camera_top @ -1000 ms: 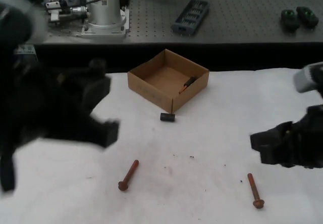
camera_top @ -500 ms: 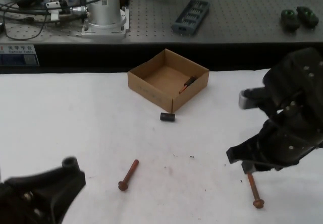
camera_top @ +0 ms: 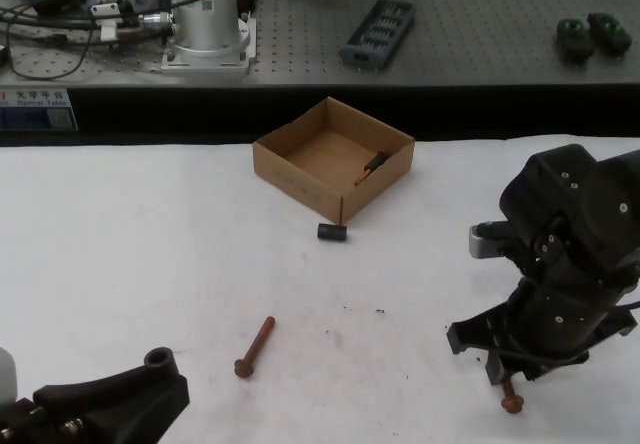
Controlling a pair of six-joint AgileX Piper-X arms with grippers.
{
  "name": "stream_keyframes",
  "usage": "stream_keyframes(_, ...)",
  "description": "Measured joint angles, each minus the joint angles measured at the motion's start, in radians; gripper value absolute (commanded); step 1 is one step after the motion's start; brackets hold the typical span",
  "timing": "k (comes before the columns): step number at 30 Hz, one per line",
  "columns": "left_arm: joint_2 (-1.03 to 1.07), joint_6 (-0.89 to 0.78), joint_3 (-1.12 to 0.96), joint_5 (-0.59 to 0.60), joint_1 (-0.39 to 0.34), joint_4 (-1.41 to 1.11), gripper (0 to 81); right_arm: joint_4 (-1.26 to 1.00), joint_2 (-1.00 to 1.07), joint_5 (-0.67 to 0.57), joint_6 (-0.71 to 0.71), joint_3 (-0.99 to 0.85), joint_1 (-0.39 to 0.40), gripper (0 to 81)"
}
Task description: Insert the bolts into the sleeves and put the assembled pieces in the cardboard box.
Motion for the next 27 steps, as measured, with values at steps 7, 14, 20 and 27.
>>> stream_keyframes(7,0.000,-0.002,-0.001,0.011,0.000,-0.007,0.6,-0.016,0.005,0.000,0.020,0.000,0.000,28.6)
stream_keyframes(14,0.000,-0.002,-0.001,0.014,-0.001,-0.007,0.6,0.020,0.053,0.005,0.016,-0.006,0.000,10.9)
stream_keyframes(20,0.000,-0.002,-0.001,0.017,-0.001,-0.007,0.6,0.035,0.058,0.002,-0.167,-0.017,0.002,5.8)
stream_keyframes(27,0.000,0.033,-0.001,0.017,-0.001,-0.007,0.6,0.041,0.034,-0.053,-0.343,-0.046,0.028,5.8)
